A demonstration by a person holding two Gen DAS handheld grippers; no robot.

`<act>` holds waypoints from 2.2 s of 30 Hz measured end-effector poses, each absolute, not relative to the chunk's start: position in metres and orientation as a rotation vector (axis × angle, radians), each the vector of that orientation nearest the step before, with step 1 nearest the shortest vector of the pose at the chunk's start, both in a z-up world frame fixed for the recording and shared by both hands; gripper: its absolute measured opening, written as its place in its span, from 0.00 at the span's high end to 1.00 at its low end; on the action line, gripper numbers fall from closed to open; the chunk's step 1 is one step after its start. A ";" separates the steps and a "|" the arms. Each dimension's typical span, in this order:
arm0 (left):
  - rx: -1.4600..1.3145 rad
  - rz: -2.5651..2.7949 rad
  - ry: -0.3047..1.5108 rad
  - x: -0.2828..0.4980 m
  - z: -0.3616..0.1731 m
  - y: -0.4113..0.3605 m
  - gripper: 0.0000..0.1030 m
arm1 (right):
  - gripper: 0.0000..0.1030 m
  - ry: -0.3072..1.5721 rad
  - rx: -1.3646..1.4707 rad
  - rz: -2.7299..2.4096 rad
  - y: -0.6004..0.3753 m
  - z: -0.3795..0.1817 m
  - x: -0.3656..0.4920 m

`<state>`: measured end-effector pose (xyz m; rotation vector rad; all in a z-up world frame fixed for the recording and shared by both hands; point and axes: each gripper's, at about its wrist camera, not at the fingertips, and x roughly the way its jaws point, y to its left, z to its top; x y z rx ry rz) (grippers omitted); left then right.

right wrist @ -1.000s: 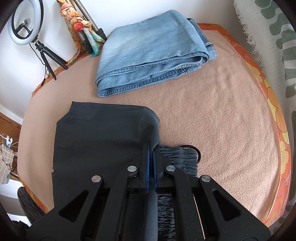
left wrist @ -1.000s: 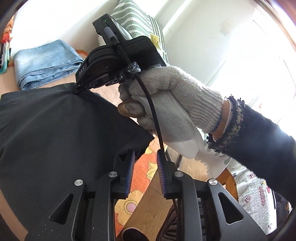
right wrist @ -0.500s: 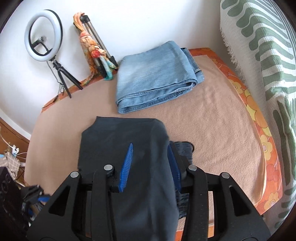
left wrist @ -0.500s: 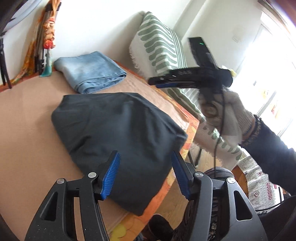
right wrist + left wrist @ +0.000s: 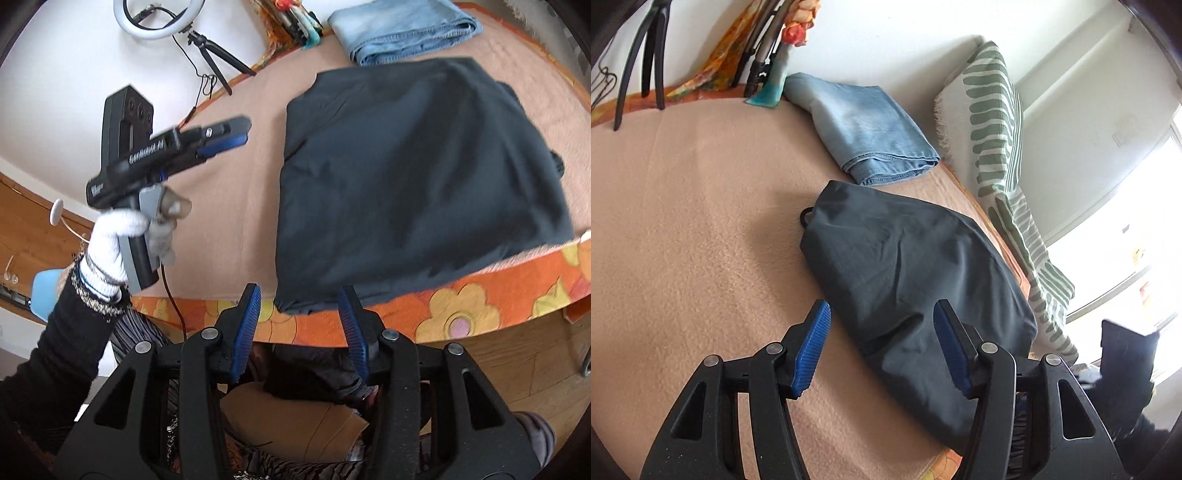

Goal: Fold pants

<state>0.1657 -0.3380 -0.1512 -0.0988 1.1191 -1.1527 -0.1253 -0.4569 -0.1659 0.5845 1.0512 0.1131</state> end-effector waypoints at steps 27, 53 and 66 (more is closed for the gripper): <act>-0.175 -1.108 1.165 0.200 -0.192 -0.373 0.94 | 0.91 1.058 0.546 -0.003 -0.418 -0.202 -0.113; -0.078 -1.010 0.991 0.199 -0.150 -0.340 0.50 | 0.72 1.069 0.568 0.148 -0.442 -0.173 -0.144; -0.107 -1.071 1.094 0.131 -0.139 -0.328 0.47 | 0.10 0.840 0.444 -0.002 -0.533 -0.099 -0.139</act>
